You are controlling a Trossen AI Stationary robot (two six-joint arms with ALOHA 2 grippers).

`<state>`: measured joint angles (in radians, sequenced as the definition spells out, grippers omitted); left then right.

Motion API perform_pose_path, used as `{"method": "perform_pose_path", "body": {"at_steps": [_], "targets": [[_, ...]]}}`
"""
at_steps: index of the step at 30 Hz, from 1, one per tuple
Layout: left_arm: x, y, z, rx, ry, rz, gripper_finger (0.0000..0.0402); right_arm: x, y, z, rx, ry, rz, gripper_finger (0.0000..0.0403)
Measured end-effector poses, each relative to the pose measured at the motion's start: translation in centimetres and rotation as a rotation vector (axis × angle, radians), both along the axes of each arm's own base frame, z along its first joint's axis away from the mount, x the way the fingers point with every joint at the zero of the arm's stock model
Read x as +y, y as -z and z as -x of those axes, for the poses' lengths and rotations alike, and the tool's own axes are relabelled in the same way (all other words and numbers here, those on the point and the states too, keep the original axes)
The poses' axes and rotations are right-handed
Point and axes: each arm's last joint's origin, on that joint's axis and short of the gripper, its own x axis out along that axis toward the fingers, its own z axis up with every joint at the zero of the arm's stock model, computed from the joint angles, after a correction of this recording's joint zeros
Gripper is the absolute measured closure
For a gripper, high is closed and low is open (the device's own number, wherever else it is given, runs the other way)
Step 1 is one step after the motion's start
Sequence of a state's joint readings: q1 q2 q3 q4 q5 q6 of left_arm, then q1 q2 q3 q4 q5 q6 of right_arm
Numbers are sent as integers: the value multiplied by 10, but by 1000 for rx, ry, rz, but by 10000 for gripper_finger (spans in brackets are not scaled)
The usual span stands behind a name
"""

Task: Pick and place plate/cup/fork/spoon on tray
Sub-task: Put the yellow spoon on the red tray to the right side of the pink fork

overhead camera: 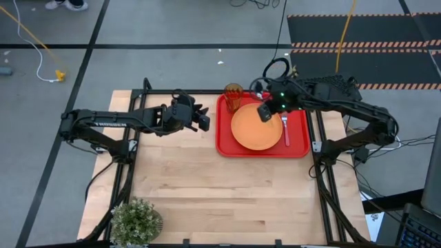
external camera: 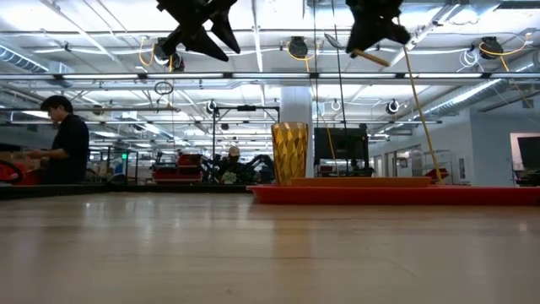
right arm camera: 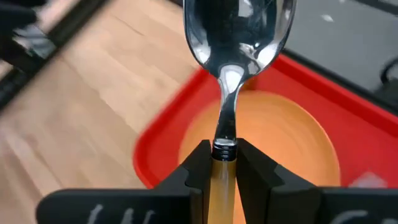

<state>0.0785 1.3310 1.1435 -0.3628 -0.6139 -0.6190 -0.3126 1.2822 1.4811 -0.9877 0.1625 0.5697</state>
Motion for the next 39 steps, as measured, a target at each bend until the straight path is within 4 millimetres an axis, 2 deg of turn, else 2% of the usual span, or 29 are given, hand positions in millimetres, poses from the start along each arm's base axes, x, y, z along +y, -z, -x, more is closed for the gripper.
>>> {"method": "perform_pose_path", "body": {"at_steps": [9, 14, 21, 28, 39], "targets": [[-7, 1, -1, -10, 47, 33, 254, 7, 12, 28, 259, 78, -46, 361], [-13, 1, -2, -10, 68, 34, 254, 10, 29, 38, 363, 95, -85, 361], [-23, 1, -3, -27, 111, 68, 254, 13, 67, 61, 408, 247, -169, 361], [-33, 1, -3, -37, 136, 85, 254, 15, 108, 89, 382, 363, -241, 361], [-34, 1, -3, -37, 140, 85, 254, 4, 164, 108, 354, 477, -354, 361]]}}
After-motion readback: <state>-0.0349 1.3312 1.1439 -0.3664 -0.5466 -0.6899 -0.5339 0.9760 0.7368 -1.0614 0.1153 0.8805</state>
